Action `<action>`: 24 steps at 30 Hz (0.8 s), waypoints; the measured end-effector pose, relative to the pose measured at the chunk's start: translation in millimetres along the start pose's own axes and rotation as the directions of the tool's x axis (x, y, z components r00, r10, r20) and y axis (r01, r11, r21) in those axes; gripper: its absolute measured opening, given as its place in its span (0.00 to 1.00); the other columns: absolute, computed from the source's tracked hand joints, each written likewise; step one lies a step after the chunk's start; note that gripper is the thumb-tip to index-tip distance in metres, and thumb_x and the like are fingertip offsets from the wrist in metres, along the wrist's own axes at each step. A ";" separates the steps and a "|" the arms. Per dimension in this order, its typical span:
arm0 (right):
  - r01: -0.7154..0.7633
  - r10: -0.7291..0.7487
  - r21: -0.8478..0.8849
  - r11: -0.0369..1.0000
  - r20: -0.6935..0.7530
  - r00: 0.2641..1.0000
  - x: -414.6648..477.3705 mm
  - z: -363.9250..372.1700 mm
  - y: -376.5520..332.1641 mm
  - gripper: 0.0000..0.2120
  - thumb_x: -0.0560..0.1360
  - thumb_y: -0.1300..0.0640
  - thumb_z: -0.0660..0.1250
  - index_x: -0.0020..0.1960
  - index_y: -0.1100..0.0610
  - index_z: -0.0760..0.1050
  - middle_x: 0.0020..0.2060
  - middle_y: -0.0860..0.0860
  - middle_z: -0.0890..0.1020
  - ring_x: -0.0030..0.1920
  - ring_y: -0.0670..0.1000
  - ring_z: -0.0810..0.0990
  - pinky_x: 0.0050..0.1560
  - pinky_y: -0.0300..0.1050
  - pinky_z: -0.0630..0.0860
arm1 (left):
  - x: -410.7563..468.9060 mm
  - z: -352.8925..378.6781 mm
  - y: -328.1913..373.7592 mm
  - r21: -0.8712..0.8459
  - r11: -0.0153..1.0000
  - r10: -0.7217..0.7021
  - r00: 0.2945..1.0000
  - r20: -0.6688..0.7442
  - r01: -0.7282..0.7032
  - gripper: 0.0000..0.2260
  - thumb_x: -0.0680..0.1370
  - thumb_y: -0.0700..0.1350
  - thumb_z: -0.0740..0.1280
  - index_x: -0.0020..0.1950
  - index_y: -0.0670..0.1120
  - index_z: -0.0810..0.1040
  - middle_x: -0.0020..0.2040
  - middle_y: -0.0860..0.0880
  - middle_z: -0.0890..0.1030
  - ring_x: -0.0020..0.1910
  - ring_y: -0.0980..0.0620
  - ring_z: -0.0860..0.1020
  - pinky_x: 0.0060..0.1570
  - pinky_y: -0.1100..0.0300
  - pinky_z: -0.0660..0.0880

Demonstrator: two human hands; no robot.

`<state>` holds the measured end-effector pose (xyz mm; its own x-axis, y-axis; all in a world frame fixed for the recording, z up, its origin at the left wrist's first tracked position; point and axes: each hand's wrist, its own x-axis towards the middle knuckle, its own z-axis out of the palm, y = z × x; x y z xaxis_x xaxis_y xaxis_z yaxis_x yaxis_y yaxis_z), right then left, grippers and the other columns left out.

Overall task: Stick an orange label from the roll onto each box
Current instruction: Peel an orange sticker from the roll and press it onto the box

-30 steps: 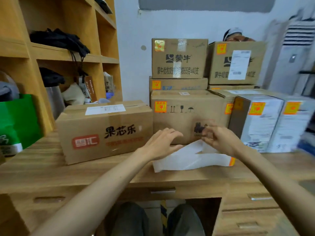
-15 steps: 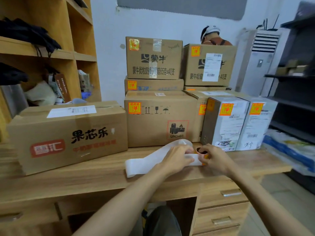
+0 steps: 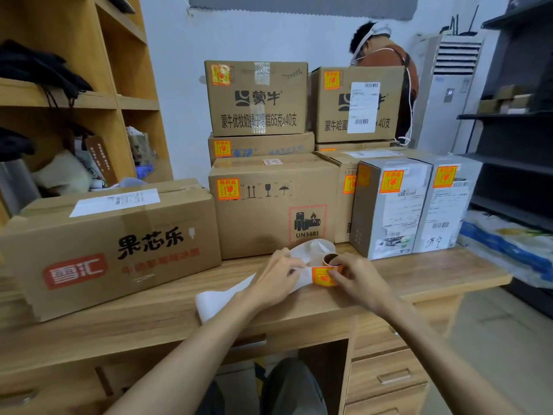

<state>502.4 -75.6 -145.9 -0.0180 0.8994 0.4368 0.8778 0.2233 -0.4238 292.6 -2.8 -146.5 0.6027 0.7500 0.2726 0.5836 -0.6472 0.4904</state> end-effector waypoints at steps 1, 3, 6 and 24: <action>0.004 -0.003 0.006 1.000 -0.013 1.000 0.2 2.4 -2.5 0.07 0.77 0.55 0.69 0.54 0.54 0.81 0.50 0.50 0.83 0.48 0.52 0.80 0.49 0.51 0.76 | -1.1 -0.1 -1.8 -0.023 0.999 -0.026 0.999 -0.027 0.025 0.13 0.83 0.42 0.58 0.58 0.46 0.81 0.43 0.56 0.64 0.50 0.53 0.66 0.49 0.59 0.63; 0.004 -0.003 0.003 1.000 -0.049 0.999 0.7 6.2 -5.5 0.06 0.77 0.53 0.69 0.52 0.54 0.80 0.49 0.50 0.83 0.47 0.52 0.80 0.48 0.52 0.76 | -3.0 0.3 -7.1 -0.059 0.997 -0.051 0.993 -0.104 0.045 0.11 0.83 0.43 0.60 0.49 0.44 0.81 0.43 0.55 0.66 0.49 0.54 0.68 0.48 0.60 0.63; 0.001 -0.002 -0.015 1.000 -0.092 0.996 -0.1 11.0 -6.1 0.05 0.78 0.52 0.68 0.49 0.53 0.79 0.47 0.50 0.83 0.45 0.52 0.80 0.45 0.53 0.76 | -7.2 2.4 -15.4 -0.094 0.995 -0.059 0.979 -0.195 0.041 0.08 0.81 0.44 0.63 0.45 0.46 0.80 0.43 0.56 0.68 0.46 0.59 0.69 0.46 0.61 0.65; -0.079 0.033 -0.127 0.989 -0.332 0.943 -5.8 39.3 -21.2 0.07 0.77 0.57 0.68 0.54 0.56 0.76 0.52 0.53 0.76 0.44 0.56 0.79 0.35 0.49 0.75 | -14.6 12.3 -24.9 -0.179 0.980 0.045 0.976 -0.213 -0.084 0.08 0.83 0.50 0.64 0.56 0.50 0.81 0.49 0.57 0.74 0.53 0.61 0.73 0.49 0.69 0.68</action>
<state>465.1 -70.8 -170.6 0.1705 0.7307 0.6610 0.9300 0.1023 -0.3530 276.0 0.7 -172.8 0.4986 0.7322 0.4640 0.4245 -0.6730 0.6057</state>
